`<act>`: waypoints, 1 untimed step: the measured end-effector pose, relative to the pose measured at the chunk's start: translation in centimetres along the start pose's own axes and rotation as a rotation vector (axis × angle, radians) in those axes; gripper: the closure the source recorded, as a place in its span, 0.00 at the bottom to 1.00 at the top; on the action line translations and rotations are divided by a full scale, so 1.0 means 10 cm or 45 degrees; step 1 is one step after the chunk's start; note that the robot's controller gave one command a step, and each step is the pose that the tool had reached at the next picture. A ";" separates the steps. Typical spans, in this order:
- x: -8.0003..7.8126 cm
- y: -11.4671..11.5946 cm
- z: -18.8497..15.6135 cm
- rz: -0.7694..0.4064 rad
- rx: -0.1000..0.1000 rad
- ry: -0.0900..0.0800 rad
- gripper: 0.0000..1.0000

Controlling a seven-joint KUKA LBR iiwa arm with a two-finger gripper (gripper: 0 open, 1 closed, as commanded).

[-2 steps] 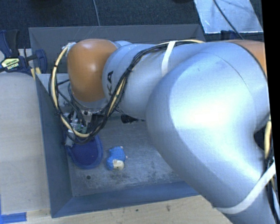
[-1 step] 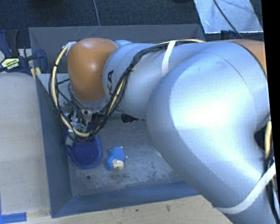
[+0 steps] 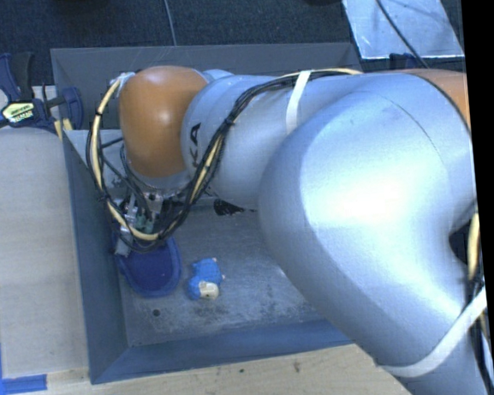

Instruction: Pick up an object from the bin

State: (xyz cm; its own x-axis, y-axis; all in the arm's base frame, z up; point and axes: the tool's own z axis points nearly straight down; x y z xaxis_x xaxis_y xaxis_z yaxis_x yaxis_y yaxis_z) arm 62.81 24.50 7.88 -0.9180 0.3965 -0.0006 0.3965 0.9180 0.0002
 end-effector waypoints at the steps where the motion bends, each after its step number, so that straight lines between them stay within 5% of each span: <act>1: -0.01 0.00 -0.01 0.000 -0.001 -0.002 0.00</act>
Offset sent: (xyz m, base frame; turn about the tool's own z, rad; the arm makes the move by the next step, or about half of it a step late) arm 0.0000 0.0000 0.0000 0.0000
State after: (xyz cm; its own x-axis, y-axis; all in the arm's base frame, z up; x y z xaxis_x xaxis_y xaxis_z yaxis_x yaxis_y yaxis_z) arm 62.88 24.47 8.01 -0.9179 0.3968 -0.0023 0.3968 0.9179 0.0012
